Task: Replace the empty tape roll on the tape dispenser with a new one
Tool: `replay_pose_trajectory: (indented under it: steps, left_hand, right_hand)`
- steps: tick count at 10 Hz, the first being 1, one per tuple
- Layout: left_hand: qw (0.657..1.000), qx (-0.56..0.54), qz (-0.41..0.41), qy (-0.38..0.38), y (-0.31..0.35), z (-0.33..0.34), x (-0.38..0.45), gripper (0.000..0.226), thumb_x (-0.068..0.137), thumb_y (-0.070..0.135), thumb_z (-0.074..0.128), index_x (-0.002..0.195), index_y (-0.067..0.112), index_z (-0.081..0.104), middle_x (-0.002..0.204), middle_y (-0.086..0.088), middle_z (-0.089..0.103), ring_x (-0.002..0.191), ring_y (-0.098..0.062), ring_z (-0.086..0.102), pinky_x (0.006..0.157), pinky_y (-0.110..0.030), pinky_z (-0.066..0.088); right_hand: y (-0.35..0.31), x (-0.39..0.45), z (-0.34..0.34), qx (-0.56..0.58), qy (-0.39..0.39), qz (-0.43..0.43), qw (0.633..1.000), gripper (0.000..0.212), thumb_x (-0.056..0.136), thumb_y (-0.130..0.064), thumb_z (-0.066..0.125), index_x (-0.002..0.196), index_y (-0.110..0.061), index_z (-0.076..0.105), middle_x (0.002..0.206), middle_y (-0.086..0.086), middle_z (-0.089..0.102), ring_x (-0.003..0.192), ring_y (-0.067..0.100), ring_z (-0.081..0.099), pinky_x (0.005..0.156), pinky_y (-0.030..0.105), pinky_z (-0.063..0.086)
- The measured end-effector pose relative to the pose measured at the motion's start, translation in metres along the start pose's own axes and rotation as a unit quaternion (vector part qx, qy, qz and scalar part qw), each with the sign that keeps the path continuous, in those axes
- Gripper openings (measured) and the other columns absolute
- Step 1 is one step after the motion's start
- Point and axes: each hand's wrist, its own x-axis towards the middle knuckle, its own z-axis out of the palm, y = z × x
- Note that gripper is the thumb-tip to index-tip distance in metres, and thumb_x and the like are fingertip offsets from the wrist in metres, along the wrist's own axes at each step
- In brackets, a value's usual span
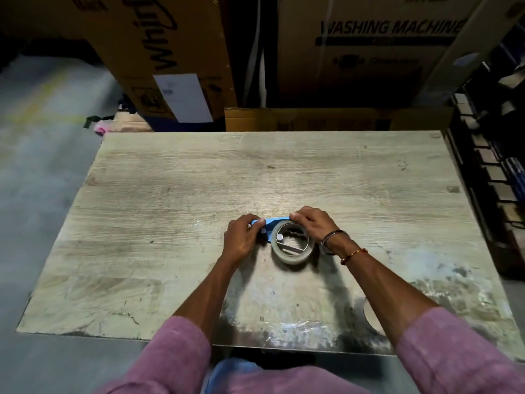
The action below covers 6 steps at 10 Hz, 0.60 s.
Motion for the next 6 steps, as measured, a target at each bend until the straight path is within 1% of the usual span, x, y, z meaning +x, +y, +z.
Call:
replay_pose_trajectory:
  steps: [2,3,4,5,6]
  left_hand:
    - [1.0,-0.015,-0.003,-0.009,-0.002,0.002,0.002,0.025,0.095,0.035,0.063,0.1,0.013,0.072,0.101,-0.008,0.074,0.1,-0.028,0.067,0.093,-0.051,0.05]
    - [0.999,-0.026,-0.009,-0.019,-0.002,0.001,0.002,0.025,0.094,0.036,0.064,0.1,0.014,0.072,0.099,-0.008,0.074,0.097,-0.027,0.068,0.091,-0.05,0.052]
    - [0.999,-0.039,-0.012,-0.035,-0.005,-0.001,0.004,0.024,0.094,0.035,0.064,0.101,0.013,0.072,0.099,-0.008,0.074,0.095,-0.024,0.068,0.09,-0.045,0.054]
    - [0.998,-0.04,-0.012,-0.056,-0.002,-0.006,0.003,0.023,0.096,0.036,0.061,0.103,0.017,0.071,0.103,-0.004,0.073,0.097,-0.02,0.067,0.088,-0.036,0.051]
    - [0.999,-0.026,-0.001,-0.037,0.003,-0.011,0.008,0.025,0.098,0.031,0.058,0.11,0.012,0.068,0.112,-0.008,0.072,0.106,-0.024,0.065,0.093,-0.037,0.048]
  right_hand:
    - [0.015,-0.002,0.006,0.037,0.026,0.012,0.999,0.031,0.098,-0.029,0.063,0.089,-0.002,0.074,0.089,0.013,0.066,0.089,0.028,0.062,0.084,0.041,0.047]
    - [0.014,-0.002,0.007,0.062,0.055,0.021,0.996,0.022,0.094,-0.027,0.07,0.094,-0.006,0.077,0.095,0.007,0.071,0.093,0.023,0.064,0.087,0.037,0.049]
    - [0.011,0.001,0.01,0.053,0.071,0.023,0.996,0.017,0.091,-0.024,0.073,0.098,-0.01,0.079,0.097,0.002,0.072,0.096,0.02,0.065,0.086,0.031,0.049]
    - [0.005,-0.002,0.01,0.014,0.085,0.014,0.996,0.014,0.092,-0.022,0.071,0.101,-0.014,0.077,0.101,0.001,0.073,0.096,0.02,0.066,0.087,0.03,0.05]
    - [-0.004,-0.003,0.009,-0.02,0.108,0.003,0.994,0.02,0.094,-0.022,0.067,0.11,-0.013,0.073,0.111,0.006,0.072,0.102,0.024,0.066,0.092,0.035,0.052]
